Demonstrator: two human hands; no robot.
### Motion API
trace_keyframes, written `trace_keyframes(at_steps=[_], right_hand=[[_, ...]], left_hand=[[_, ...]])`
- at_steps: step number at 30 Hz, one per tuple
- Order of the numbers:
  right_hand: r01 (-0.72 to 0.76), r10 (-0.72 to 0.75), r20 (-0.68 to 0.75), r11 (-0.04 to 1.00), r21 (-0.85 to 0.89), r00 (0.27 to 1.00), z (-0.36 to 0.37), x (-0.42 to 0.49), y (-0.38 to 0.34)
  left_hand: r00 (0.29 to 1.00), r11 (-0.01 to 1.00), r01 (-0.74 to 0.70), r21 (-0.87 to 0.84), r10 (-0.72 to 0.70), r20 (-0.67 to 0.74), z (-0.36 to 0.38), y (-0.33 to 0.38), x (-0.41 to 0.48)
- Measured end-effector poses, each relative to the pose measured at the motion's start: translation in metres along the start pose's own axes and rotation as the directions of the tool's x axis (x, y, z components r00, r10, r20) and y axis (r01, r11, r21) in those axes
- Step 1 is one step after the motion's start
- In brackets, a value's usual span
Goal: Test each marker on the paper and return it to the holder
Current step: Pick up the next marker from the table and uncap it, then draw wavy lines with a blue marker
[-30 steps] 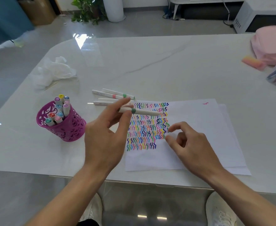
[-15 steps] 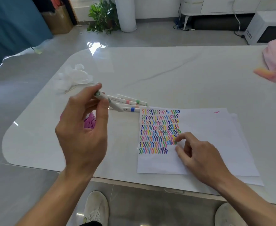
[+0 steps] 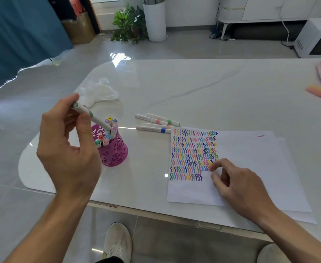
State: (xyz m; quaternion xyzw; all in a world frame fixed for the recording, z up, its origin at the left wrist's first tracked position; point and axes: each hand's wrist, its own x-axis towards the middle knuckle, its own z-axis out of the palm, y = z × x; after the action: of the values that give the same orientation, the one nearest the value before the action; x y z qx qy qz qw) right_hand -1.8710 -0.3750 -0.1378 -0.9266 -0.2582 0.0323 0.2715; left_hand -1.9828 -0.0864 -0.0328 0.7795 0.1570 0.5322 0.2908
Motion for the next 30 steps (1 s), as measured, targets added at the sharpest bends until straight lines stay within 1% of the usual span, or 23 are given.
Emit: trace_keyframes(at_steps=[2, 5, 10, 13, 16, 21, 25, 30], right_hand=[[-0.001, 0.001, 0.000, 1.000, -0.002, 1.000, 0.000, 0.000, -0.001], [-0.002, 0.002, 0.004, 1.000, -0.011, 1.000, 0.000, 0.000, -0.001], [-0.007, 0.007, 0.004, 1.000, -0.010, 1.000, 0.000, 0.000, -0.002], [-0.008, 0.008, 0.007, 1.000, -0.012, 1.000, 0.000, 0.000, -0.002], [-0.016, 0.016, 0.007, 1.000, -0.009, 1.000, 0.000, 0.000, -0.002], [-0.015, 0.015, 0.006, 1.000, -0.013, 1.000, 0.000, 0.000, -0.003], [-0.013, 0.013, 0.004, 1.000, -0.010, 1.000, 0.000, 0.000, -0.003], [-0.009, 0.009, 0.003, 1.000, -0.013, 1.000, 0.000, 0.001, -0.003]], left_hand=[[1.000, 0.999, 0.010, 0.042, -0.011, 0.020, 0.000, -0.001, -0.001], [0.999, 0.999, 0.014, 0.048, -0.016, 0.030, -0.001, -0.001, -0.002], [0.999, 0.999, 0.014, 0.031, -0.013, -0.042, -0.004, 0.000, 0.003], [0.998, 0.998, 0.056, -0.003, -0.056, -0.036, -0.005, 0.000, 0.002], [0.995, 0.996, 0.093, 0.000, -0.093, -0.029, -0.004, 0.000, 0.000], [0.987, 0.988, 0.150, 0.043, -0.151, 0.045, -0.002, -0.002, -0.001], [0.968, 0.972, 0.200, 0.122, -0.215, 0.126, 0.001, -0.010, -0.004], [0.945, 0.935, 0.248, 0.254, -0.291, 0.147, 0.003, -0.014, -0.006]])
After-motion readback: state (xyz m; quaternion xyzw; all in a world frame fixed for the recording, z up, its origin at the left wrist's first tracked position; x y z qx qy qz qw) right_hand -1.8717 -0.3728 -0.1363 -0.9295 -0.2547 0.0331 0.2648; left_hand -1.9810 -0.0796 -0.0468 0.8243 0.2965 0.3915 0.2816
